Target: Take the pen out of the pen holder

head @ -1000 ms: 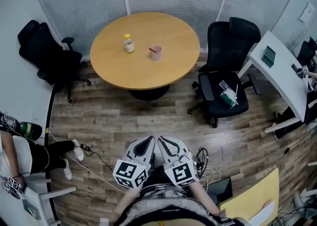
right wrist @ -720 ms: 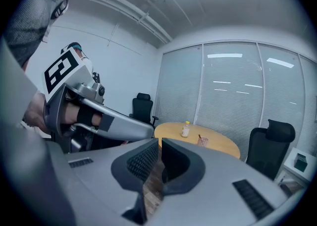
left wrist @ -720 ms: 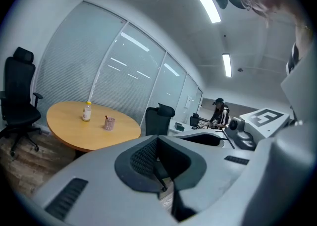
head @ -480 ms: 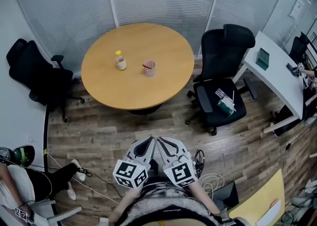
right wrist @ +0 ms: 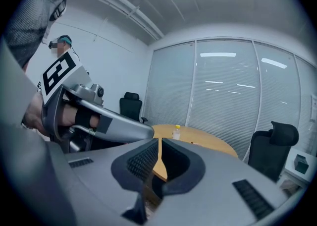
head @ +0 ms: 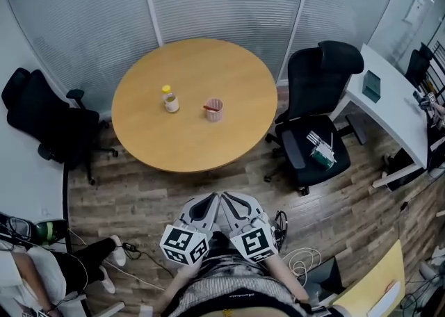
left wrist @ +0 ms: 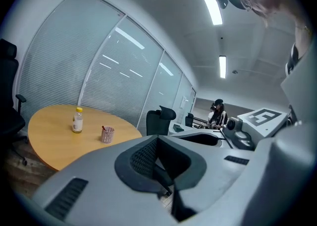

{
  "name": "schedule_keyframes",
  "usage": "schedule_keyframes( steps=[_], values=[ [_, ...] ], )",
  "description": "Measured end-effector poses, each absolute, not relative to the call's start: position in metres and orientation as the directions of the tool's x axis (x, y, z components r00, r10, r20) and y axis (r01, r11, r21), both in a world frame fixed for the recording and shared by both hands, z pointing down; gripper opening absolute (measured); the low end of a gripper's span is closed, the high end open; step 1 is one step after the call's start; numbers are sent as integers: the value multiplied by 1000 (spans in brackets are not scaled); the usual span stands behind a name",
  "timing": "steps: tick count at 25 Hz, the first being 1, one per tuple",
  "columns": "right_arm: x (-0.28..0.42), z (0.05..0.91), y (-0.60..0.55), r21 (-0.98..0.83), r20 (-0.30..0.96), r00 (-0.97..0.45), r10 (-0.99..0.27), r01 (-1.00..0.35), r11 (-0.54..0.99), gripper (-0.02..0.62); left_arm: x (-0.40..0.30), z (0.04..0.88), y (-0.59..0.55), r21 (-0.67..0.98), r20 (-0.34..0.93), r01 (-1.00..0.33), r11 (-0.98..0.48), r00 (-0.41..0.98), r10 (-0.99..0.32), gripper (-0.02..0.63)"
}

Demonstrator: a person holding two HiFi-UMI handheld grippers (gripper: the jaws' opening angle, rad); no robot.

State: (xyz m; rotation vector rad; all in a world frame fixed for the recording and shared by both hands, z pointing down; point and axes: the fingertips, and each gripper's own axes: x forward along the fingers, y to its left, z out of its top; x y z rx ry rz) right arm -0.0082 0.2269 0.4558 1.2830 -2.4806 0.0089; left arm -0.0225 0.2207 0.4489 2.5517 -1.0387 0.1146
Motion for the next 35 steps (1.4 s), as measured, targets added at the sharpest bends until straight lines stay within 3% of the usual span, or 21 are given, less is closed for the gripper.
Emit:
schedule_keyframes(
  steps=[18,35],
  values=[
    [-67,469,175,177,331,-506,-797,-796,579,34,-87,466,173,344,230,-677,-650,732,-641,3],
    [-65,466,103,176,318,-545,-776,-770,613,34,-81,466,104,327,236,-703,-632,708,-666,3]
  ],
)
